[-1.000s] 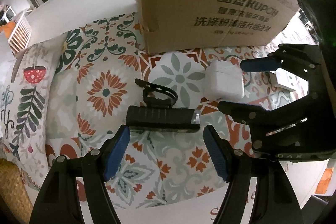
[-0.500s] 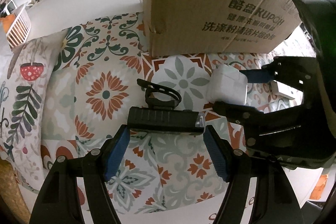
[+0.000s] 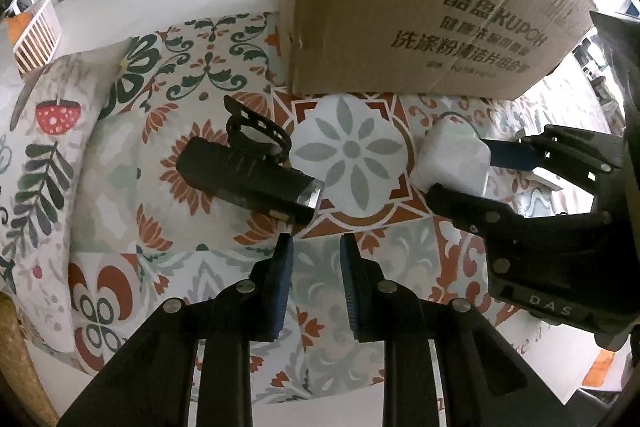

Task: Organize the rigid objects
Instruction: 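Close the left gripper on the black bike light while the right gripper grasps the white square adapter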

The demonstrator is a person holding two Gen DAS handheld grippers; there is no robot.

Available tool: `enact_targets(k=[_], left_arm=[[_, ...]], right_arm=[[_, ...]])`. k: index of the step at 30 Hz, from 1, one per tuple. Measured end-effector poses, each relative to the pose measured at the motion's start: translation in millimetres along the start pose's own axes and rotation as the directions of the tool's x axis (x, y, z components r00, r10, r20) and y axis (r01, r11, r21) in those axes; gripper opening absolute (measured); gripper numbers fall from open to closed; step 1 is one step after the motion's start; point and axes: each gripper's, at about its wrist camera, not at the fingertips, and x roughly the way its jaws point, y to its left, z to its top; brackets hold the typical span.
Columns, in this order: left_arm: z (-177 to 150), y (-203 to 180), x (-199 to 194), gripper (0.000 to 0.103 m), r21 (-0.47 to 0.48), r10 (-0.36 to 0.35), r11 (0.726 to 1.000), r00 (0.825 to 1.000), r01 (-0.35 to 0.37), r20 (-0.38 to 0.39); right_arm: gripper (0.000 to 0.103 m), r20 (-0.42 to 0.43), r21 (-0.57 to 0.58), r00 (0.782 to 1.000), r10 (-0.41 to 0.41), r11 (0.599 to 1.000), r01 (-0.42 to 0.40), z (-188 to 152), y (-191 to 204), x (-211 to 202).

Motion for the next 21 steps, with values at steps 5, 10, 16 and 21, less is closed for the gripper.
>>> enact_targets(k=[5, 10, 16, 21], left_arm=[[-11, 7, -9, 0.036, 0.004, -0.023, 1.000, 0.999, 0.023, 0.029], [-13, 19, -24, 0.049, -0.001, -0.030, 1.000, 0.998, 0.030, 0.061], [-10, 35, -33, 0.058, 0.062, -0.033, 0.998, 0.996, 0.028, 0.080], [14, 16, -28, 0.069, 0.132, -0.029, 0.991, 0.997, 0.020, 0.068]], right_arm=[[0.051, 0.016, 0.008, 1.000, 0.007, 1.000, -0.007, 1, 1, -6], [0.051, 0.035, 0.045, 0.999, 0.019, 0.999, -0.021, 7, 11, -6], [0.051, 0.041, 0.116, 0.999, -0.011, 0.993, 0.006, 12, 14, -8], [0.051, 0.042, 0.209, 0.999, -0.030, 0.978, 0.021, 12, 14, -7]])
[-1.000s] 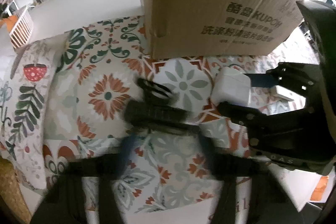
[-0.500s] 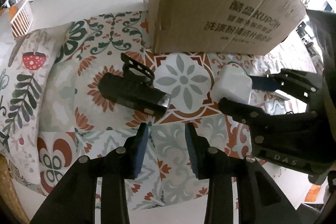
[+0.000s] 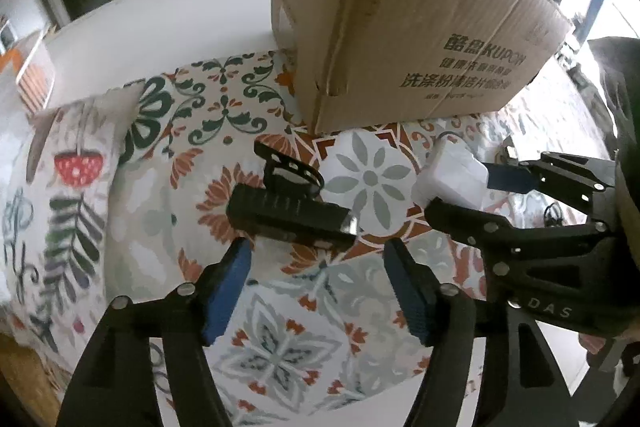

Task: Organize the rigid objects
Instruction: 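Close the left gripper on the black bike light while the right gripper grasps the white square adapter, then lift and carry the bike light and white adapter over the box with both grippers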

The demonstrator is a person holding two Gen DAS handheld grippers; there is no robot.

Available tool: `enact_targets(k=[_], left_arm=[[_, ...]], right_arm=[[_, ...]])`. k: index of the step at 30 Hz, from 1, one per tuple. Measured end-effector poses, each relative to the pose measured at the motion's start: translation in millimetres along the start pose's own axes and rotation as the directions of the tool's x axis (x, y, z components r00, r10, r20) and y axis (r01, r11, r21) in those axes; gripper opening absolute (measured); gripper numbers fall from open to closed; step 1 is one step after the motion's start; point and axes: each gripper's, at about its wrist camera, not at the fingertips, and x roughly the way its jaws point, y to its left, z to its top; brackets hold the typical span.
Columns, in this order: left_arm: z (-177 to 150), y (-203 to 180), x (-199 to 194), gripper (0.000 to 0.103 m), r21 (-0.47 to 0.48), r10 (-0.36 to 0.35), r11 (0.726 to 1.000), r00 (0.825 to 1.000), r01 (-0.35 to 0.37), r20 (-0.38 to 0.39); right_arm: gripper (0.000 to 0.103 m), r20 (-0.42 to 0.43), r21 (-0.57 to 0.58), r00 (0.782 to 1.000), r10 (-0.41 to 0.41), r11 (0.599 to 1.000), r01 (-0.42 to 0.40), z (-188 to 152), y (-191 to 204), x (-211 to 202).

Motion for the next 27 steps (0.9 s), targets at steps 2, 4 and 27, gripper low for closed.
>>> enact_targets(k=[2, 4, 27], left_arm=[[4, 0, 1, 0.074, 0.033, 0.024, 0.999, 1.000, -0.024, -0.002], [8, 1, 3, 0.076, 0.060, 0.038, 0.997, 0.999, -0.038, 0.002], [16, -8, 21, 0.072, 0.087, 0.044, 0.995, 0.999, -0.046, 0.016]], right_arm=[[0.051, -0.012, 0.037, 1.000, 0.007, 0.999, -0.006, -2, -1, 4], [0.051, -0.021, 0.060, 1.000, 0.016, 0.998, -0.014, -3, -1, 7], [0.051, -0.027, 0.106, 0.999, -0.041, 0.993, 0.044, -7, -14, 2]])
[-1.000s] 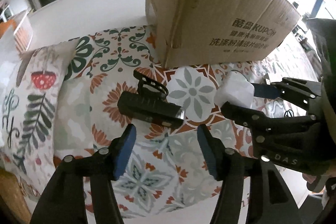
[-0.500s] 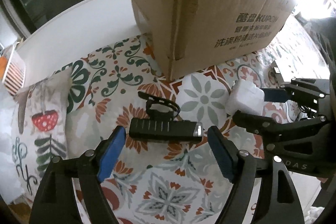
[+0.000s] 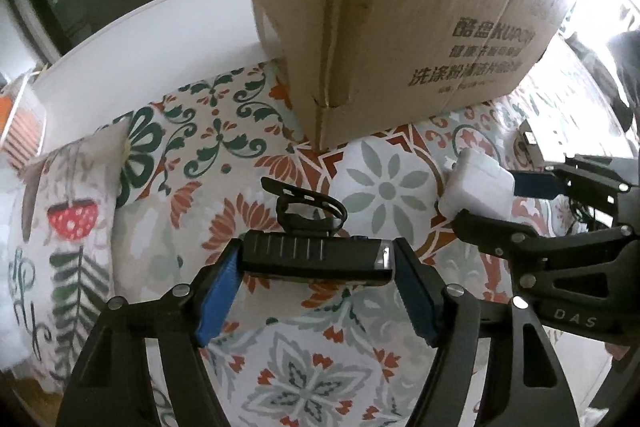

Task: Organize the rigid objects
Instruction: 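Lift and carry the bike light and white adapter over the box with both grippers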

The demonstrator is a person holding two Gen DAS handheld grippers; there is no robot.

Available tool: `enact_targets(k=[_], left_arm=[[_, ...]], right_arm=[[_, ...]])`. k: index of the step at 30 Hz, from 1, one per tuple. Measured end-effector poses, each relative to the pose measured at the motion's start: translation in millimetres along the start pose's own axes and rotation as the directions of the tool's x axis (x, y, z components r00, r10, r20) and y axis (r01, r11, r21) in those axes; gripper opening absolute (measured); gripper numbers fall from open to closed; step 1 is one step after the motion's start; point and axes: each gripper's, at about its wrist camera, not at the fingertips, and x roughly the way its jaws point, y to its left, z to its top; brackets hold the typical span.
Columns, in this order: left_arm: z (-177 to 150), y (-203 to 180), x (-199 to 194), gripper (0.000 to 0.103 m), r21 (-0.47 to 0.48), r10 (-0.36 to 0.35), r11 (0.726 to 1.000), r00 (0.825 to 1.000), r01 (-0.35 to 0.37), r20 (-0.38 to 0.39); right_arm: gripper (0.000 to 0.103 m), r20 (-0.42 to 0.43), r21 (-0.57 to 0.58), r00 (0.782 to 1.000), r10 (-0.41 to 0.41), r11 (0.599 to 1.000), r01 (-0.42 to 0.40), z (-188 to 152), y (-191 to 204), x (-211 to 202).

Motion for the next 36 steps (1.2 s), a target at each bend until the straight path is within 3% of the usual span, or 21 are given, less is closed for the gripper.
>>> enact_targets(k=[8, 20, 36], left_arm=[[-16, -9, -29, 0.072, -0.085, 0.052, 0.995, 0.997, -0.048, 0.048], [-15, -34, -86, 0.072, -0.136, 0.097, 0.988, 0.982, -0.075, 0.161], [15, -72, -165, 0.072, -0.160, 0.115, 0.985, 0.938, -0.066, 0.326]], right_arm=[[0.051, 0.030, 0.014, 0.999, -0.011, 1.000, 0.010, -17, -15, -13], [0.051, 0.173, 0.010, 0.983, -0.064, 0.998, 0.063, -30, -29, -86], [0.051, 0.339, 0.014, 0.940, -0.036, 0.999, 0.033, -18, -53, -174]])
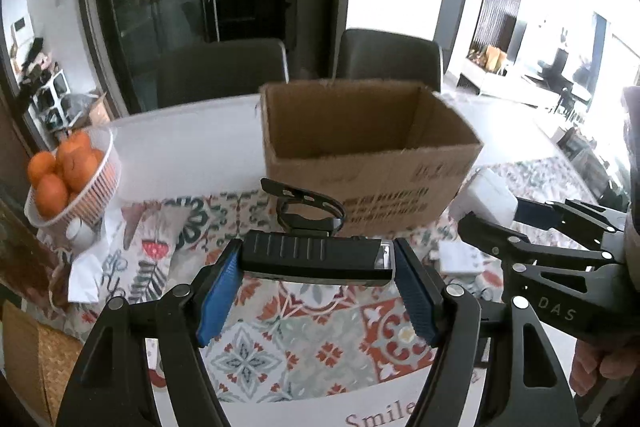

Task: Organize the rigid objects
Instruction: 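Lift and carry the bike light and white adapter over the box with both grippers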

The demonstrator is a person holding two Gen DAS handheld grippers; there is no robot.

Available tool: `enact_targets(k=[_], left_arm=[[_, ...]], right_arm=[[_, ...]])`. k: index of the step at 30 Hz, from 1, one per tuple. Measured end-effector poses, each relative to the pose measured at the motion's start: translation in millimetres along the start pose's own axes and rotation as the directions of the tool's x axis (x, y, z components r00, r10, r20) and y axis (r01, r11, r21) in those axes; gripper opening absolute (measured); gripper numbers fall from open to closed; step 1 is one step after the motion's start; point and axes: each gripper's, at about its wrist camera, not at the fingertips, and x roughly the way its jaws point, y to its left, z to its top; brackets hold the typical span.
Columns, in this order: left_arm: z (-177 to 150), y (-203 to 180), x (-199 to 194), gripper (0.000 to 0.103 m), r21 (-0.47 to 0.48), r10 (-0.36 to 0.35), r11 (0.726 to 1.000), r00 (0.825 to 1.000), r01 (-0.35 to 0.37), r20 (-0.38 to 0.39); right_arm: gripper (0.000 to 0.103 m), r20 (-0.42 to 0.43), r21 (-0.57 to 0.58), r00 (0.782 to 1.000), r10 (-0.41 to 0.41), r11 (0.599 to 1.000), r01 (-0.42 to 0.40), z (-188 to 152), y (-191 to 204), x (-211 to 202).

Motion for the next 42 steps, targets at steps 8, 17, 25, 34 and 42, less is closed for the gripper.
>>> enact_targets(k=[8, 17, 25, 34, 42], left_arm=[[31, -17, -18, 0.072, 0.019, -0.001, 1.000, 0.998, 0.000, 0.065], [60, -27, -22, 0.072, 0.042, -0.016, 0.999, 0.995, 0.012, 0.095], [85, -23, -8, 0.072, 0.038, -0.030, 0.999, 0.997, 0.028, 0.074], [111, -18, 21, 0.072, 0.042, -0.027, 0.999, 1.000, 0.026, 0.015], [124, -10, 56, 0.072, 0.051, -0.002, 0.999, 0.998, 0.005, -0.055]], right_arm=[[0.051, 0.066, -0.008, 0.998, 0.011, 1.000, -0.010, 23, -11, -20], [0.051, 0.124, -0.014, 0.992, 0.017, 1.000, -0.015, 46, -19, -41], [0.051, 0.126, -0.012, 0.992, 0.032, 0.999, -0.030, 70, -26, -34], [0.051, 0.077, -0.019, 0.996, 0.047, 0.999, -0.046, 99, -28, -9], [0.051, 0.002, -0.030, 0.999, 0.047, 0.998, -0.047, 119, -35, 23]])
